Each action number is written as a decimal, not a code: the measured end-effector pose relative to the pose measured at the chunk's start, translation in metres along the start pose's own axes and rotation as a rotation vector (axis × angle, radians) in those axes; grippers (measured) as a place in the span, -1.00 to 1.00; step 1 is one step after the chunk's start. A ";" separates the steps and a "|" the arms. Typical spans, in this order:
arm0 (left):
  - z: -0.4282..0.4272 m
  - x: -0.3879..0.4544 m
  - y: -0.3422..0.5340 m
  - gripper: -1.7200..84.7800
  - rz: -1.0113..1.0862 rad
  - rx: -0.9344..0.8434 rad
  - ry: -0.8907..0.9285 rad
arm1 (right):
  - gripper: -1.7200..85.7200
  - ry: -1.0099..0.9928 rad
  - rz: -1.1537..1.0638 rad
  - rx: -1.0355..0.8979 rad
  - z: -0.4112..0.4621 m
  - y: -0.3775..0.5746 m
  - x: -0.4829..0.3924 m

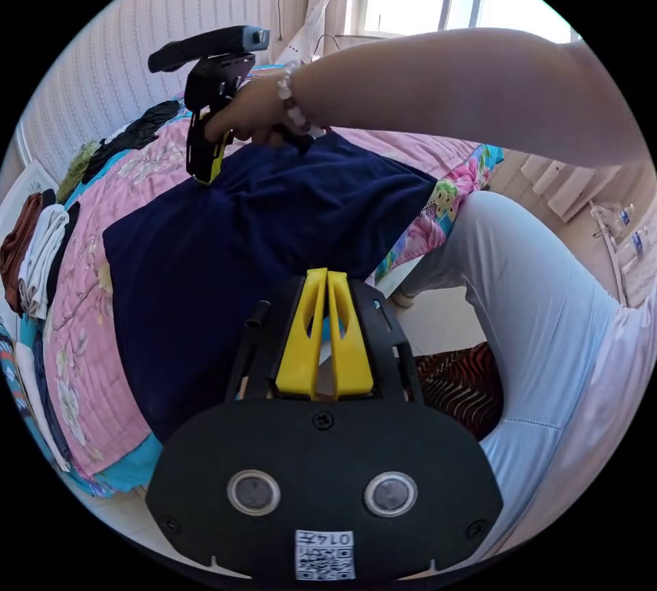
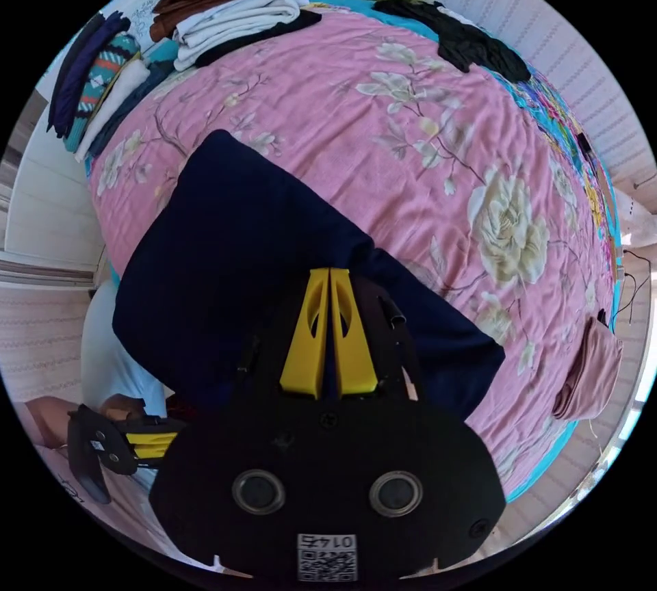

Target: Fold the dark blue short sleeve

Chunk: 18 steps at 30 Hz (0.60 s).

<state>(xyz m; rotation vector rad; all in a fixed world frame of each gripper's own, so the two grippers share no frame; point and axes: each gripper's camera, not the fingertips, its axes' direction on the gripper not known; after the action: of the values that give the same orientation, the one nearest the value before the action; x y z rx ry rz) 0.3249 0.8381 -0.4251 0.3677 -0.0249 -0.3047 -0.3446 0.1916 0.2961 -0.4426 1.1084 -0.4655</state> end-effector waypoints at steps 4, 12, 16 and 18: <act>0.029 0.004 0.001 -0.98 -0.030 -0.070 0.005 | -0.98 -0.079 0.096 0.033 0.023 0.019 0.015; 0.006 0.005 -0.008 -0.98 -0.046 -0.012 0.014 | -0.97 -0.260 0.274 0.372 -0.035 0.188 0.065; -0.010 -0.010 -0.026 -0.96 -0.103 0.068 0.013 | -0.90 -0.252 0.539 0.488 -0.046 0.335 0.094; -0.015 -0.020 -0.037 -0.92 -0.130 0.121 0.017 | -0.80 -0.238 0.613 0.496 -0.040 0.377 0.102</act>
<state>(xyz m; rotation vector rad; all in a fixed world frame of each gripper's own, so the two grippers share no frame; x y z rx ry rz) 0.2958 0.8166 -0.4521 0.4934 -0.0026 -0.4297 -0.2927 0.4389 -0.0040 0.2747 0.8050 -0.1257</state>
